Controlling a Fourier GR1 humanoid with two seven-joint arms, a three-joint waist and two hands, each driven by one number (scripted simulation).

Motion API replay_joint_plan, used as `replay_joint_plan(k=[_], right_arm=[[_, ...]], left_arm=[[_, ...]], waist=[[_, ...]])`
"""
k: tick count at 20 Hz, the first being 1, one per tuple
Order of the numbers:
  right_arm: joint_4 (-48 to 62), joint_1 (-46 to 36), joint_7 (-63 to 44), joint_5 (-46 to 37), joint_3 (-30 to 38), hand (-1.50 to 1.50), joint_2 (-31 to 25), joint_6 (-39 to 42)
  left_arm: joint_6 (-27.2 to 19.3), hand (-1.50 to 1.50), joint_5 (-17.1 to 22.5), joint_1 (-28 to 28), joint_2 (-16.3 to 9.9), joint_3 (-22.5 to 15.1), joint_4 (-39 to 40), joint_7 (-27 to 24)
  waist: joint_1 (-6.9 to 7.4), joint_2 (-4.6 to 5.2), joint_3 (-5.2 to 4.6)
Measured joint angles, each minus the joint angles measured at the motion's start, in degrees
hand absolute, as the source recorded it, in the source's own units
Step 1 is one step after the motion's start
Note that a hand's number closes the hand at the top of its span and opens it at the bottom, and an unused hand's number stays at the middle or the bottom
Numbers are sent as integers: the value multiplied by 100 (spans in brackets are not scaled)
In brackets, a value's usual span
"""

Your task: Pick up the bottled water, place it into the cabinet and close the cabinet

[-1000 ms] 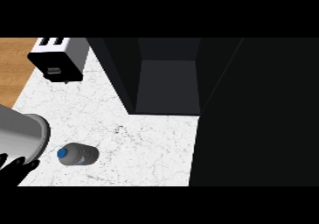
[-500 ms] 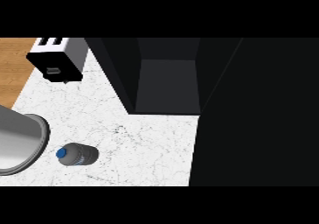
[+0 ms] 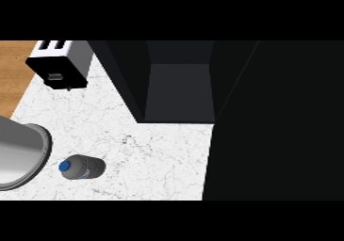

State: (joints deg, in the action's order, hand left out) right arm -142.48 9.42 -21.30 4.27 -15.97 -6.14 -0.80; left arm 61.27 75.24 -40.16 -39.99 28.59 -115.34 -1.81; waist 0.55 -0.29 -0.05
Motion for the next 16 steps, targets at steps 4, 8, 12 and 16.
replay_joint_plan(k=[4,8,12,16], right_arm=[[-30,-52,-120,-105,-234,-150,47,-128],[-41,-37,-111,-144,-279,-150,22,-138],[-60,-101,-224,-172,-317,-150,-13,-191],[-82,-127,-297,-187,-339,-150,-42,-242]], left_arm=[[63,-150,217,65,-4,104,94,180],[133,-150,244,257,138,176,293,344],[125,-150,17,512,510,111,179,525],[50,-150,-233,1006,667,-91,343,721]], waist=[[-36,3,1],[-55,7,2],[-64,9,2],[-100,14,2]])
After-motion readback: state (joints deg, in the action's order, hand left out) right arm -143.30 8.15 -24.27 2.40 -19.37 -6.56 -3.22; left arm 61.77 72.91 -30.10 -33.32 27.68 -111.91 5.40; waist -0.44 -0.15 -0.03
